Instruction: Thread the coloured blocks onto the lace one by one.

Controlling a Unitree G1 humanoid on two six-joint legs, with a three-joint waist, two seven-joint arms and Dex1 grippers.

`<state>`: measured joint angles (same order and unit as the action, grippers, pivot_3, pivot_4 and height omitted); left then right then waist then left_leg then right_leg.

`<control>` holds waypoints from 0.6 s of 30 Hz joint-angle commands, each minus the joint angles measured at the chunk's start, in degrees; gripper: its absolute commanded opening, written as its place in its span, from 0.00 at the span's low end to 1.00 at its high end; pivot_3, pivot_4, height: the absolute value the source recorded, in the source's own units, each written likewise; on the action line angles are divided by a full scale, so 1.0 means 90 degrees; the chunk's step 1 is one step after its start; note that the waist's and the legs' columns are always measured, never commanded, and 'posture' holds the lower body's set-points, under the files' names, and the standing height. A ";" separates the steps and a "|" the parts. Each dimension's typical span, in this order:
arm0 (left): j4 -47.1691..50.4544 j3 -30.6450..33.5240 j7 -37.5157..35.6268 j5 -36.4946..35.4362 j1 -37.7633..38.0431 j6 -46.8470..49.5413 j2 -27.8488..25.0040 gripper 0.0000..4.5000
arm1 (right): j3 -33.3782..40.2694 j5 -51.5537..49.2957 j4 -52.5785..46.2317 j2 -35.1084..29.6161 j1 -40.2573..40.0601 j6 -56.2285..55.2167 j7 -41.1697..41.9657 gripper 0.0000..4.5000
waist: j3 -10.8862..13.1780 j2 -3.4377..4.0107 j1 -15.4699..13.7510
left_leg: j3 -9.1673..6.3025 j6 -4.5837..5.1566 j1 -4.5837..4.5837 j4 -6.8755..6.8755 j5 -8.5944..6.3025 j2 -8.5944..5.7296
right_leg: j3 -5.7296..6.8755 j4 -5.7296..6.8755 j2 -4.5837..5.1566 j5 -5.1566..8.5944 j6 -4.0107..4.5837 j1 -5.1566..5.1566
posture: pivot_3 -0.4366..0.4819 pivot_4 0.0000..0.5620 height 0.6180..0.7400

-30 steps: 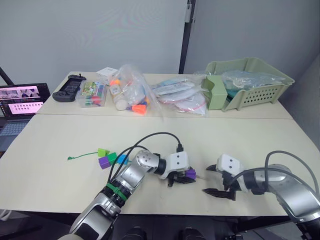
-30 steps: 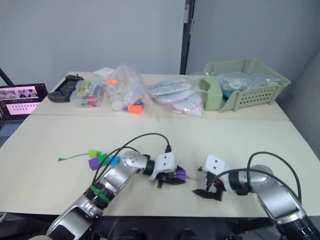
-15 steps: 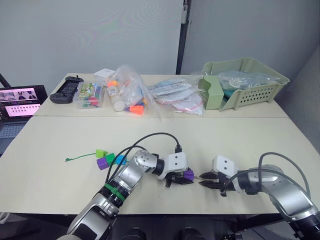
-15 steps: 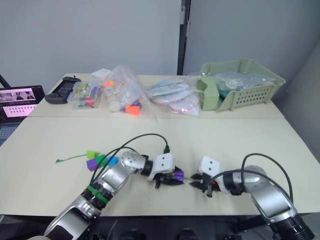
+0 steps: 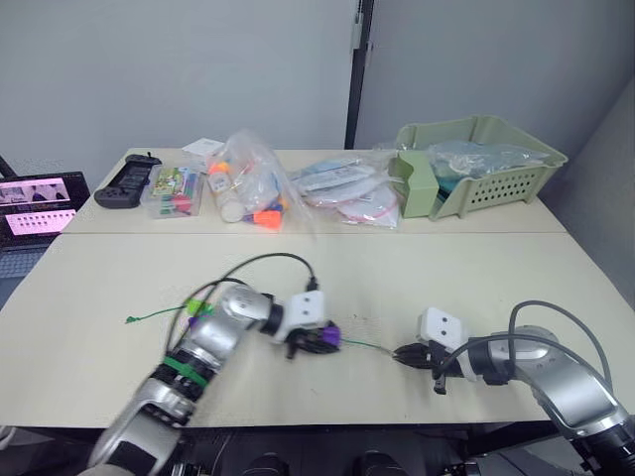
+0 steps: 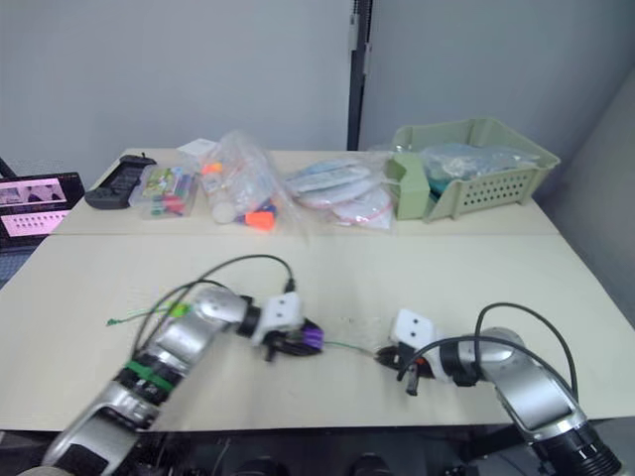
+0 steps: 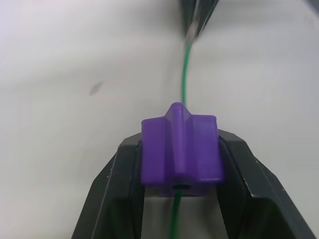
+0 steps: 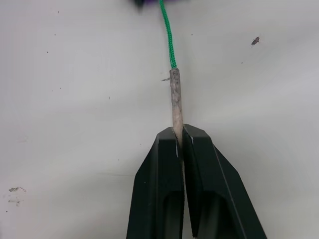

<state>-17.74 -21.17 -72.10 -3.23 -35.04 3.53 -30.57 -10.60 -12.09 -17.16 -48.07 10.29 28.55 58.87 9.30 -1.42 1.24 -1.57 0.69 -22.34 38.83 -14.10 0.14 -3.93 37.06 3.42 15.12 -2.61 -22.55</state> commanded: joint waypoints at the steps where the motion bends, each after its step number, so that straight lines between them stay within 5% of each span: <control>1: -0.0758 0.0316 -0.0364 0.0107 0.0023 -0.0653 -0.0688 0.31 | -0.0001 -0.0025 -0.0382 -0.0154 0.0140 0.0166 0.0108 0.00 | 0.0000 0.0000 -0.0009 | 0.0001 0.0000 0.0000 0.0000 0.0000 -0.0001 | 0.0000 -0.0002 0.0002 0.0000 0.0000 0.0001 | 0.48 0.27 1.00; 9: -0.1734 0.0766 -0.1028 0.0021 0.0269 -0.1576 -0.1876 0.31 | -0.0122 0.0011 -0.0592 -0.0233 0.0352 0.0354 0.0181 0.00 | -0.0003 0.0006 0.0098 | 0.0012 0.0000 0.0007 -0.0007 -0.0001 0.0017 | 0.0001 -0.0001 -0.0004 0.0002 0.0005 -0.0002 | 0.48 0.27 1.00; 18: -0.1421 0.0915 -0.1171 -0.0116 0.0298 -0.1371 -0.1721 0.31 | -0.0187 0.0058 -0.0604 -0.0222 0.0417 0.0354 0.0164 0.00 | -0.0001 0.0013 0.0067 | 0.0017 0.0001 0.0003 -0.0008 -0.0001 0.0026 | 0.0003 0.0002 0.0001 0.0006 0.0011 -0.0005 | 0.48 0.27 1.00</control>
<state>-30.95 -12.20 -81.94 -5.06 -33.44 -9.67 -46.53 -12.79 -11.88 -21.16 -49.29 13.09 31.70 60.25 9.28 -1.30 1.84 -1.42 0.70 -22.31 38.75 -14.11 0.37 -3.90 37.08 3.43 15.17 -2.52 -22.59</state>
